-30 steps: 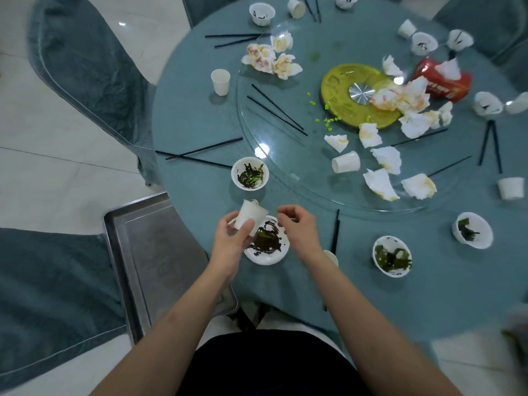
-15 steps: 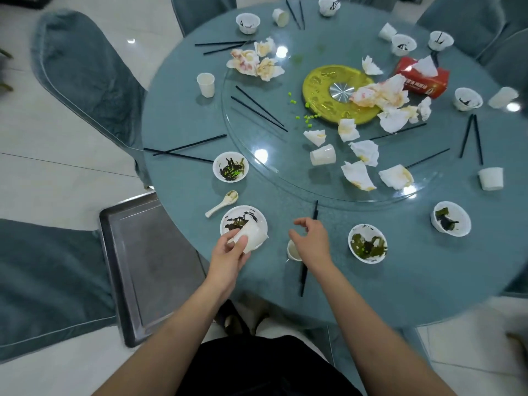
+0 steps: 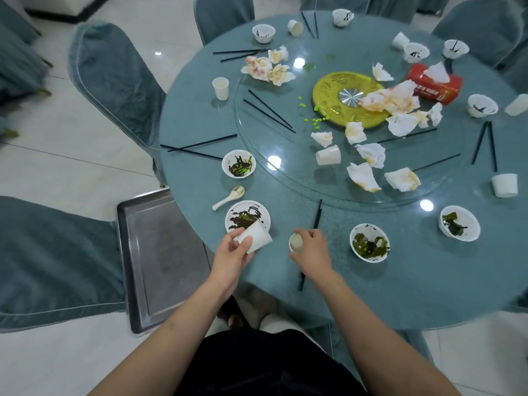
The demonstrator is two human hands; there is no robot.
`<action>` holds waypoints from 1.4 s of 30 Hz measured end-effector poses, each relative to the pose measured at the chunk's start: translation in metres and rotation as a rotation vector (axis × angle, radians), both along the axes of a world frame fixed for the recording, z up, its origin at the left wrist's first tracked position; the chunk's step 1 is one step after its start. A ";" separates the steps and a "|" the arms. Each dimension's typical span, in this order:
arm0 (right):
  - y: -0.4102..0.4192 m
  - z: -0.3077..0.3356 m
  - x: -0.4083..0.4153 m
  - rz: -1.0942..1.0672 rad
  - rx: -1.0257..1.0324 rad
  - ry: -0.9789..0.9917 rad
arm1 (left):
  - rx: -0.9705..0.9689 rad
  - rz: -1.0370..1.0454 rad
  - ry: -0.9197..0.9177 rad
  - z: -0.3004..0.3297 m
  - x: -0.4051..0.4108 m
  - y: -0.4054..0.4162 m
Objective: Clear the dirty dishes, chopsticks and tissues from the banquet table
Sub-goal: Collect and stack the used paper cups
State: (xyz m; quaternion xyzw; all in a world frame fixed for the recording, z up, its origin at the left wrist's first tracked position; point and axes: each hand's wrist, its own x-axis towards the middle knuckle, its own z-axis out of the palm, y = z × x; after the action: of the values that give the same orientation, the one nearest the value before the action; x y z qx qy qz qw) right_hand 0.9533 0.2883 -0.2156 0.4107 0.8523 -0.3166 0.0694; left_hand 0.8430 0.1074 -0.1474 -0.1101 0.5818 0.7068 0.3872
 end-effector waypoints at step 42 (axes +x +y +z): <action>-0.043 0.143 -0.078 -0.121 -0.747 0.647 | 0.138 -0.283 0.237 0.050 -0.101 -0.009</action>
State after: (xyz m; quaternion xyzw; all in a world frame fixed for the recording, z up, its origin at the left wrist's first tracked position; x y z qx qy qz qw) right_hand 0.8756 0.2449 -0.0723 0.2873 0.6330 -0.7149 -0.0748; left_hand 0.7422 0.0981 -0.0974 0.0836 0.5832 0.6916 0.4178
